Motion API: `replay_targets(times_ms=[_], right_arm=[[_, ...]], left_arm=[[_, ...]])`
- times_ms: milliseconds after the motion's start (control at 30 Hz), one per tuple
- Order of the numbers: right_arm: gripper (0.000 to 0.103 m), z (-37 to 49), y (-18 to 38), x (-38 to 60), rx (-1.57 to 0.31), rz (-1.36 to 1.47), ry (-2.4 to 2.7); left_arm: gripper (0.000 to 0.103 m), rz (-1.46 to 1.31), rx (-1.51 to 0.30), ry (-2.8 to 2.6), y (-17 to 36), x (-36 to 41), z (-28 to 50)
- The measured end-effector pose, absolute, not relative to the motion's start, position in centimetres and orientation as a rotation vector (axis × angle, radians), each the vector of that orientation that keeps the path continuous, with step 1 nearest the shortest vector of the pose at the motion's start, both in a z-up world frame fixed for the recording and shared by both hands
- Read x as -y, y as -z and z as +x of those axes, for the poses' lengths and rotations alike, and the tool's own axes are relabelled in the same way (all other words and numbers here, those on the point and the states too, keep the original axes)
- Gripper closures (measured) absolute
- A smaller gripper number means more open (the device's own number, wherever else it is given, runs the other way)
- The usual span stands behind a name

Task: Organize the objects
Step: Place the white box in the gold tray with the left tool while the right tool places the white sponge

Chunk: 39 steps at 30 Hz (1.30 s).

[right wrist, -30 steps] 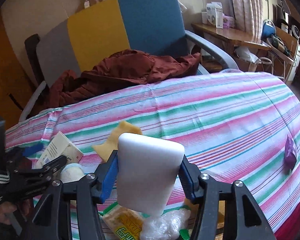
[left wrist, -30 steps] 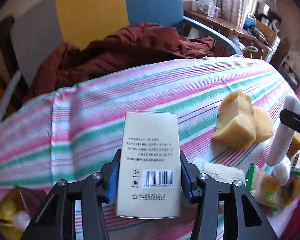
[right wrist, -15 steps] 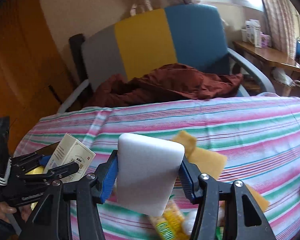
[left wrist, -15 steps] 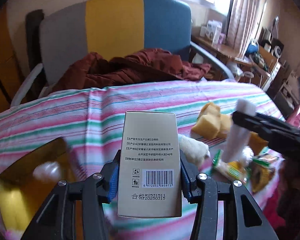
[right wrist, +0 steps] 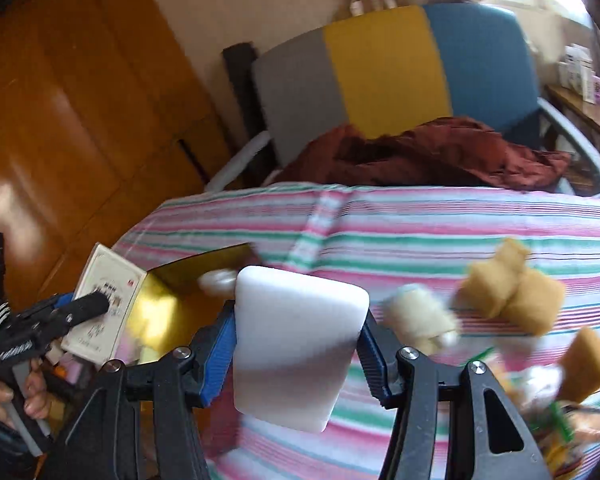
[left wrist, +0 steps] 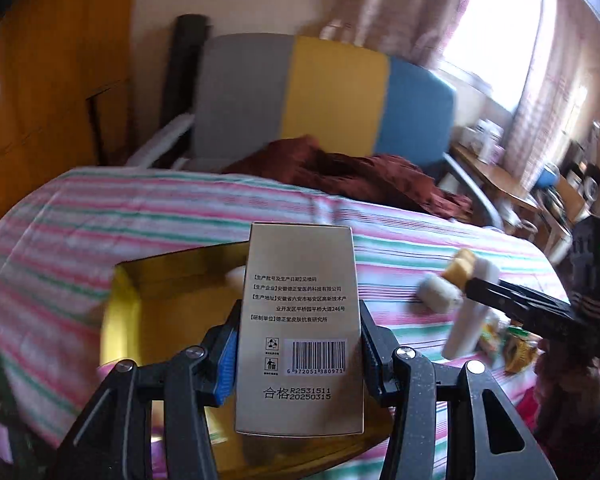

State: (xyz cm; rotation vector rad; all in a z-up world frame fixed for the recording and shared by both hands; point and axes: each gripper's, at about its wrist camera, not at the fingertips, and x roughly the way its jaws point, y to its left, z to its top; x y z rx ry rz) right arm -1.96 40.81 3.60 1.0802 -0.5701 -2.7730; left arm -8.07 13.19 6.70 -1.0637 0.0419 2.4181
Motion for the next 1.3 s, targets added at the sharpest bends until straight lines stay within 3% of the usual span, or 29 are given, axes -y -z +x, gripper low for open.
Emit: replay_targets(times_ms=[467,567,633,1033,1167,1300], right_arm=[[0.045,-8.6,-1.0,-27.2,0.29,1.406,2.587],[0.037,-10.0,0.0,-26.1,0.272,1.463,2.59],[0.025,-10.5,0.3,-25.8,0.266,1.477,2.638],[0.025,-7.7,1.5,-25.1,0.286,1.488,2.657],[0.024,-6.6,1.3,-24.7,0.253,1.462,2.697],[0.024,-5.6,0.9,-24.4,0.224,1.419,2.74]], left_arm=[[0.051,-1.246,0.098,-2.535,-1.0,-2.7,-15.2],[0.034,-1.278,0.116,-2.55,-0.1,-2.0,-16.1],[0.031,-1.27,0.113,-2.59,0.1,-1.5,-15.9],[0.03,-1.229,0.1,-2.635,0.6,-1.2,-11.1],[0.019,-1.189,0.072,-2.653,0.1,-2.4,-8.6],[0.015,-1.142,0.022,-2.684,-0.4,-3.5,-7.2]])
